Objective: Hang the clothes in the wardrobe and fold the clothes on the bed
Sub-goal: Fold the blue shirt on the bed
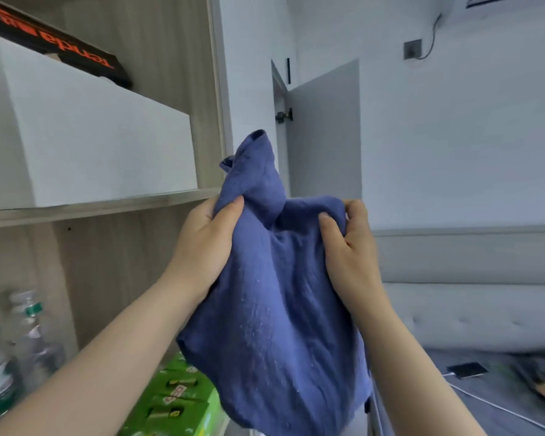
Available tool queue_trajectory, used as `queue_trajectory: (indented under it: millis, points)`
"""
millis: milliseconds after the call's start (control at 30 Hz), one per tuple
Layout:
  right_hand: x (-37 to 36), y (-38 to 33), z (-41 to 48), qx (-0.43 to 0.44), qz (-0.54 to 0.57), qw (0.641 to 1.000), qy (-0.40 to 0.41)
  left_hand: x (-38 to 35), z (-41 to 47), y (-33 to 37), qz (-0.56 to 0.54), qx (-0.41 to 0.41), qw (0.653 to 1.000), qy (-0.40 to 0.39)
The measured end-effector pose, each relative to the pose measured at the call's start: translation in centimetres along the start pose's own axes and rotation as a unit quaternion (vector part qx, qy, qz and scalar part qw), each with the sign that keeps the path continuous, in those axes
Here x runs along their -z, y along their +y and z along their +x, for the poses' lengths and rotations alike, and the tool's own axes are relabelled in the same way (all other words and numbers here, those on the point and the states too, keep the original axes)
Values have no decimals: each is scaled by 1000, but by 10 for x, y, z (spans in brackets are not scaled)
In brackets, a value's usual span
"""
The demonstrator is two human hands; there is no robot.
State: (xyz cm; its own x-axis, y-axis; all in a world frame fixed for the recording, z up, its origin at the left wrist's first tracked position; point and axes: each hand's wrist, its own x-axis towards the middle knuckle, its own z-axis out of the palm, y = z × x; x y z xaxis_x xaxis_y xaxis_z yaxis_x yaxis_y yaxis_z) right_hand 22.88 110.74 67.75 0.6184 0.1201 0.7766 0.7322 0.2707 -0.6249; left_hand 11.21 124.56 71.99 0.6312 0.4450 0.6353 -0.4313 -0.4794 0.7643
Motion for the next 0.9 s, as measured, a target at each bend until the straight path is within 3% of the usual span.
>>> queue_trajectory:
  millis: [167,900]
  points:
    - [35,28,34,-5,-46,998,41,-44,46,-29,-29,14,999,-18]
    - [66,176,154,-21,-160,986,42,-170,187,-149,-139,66,988,-8]
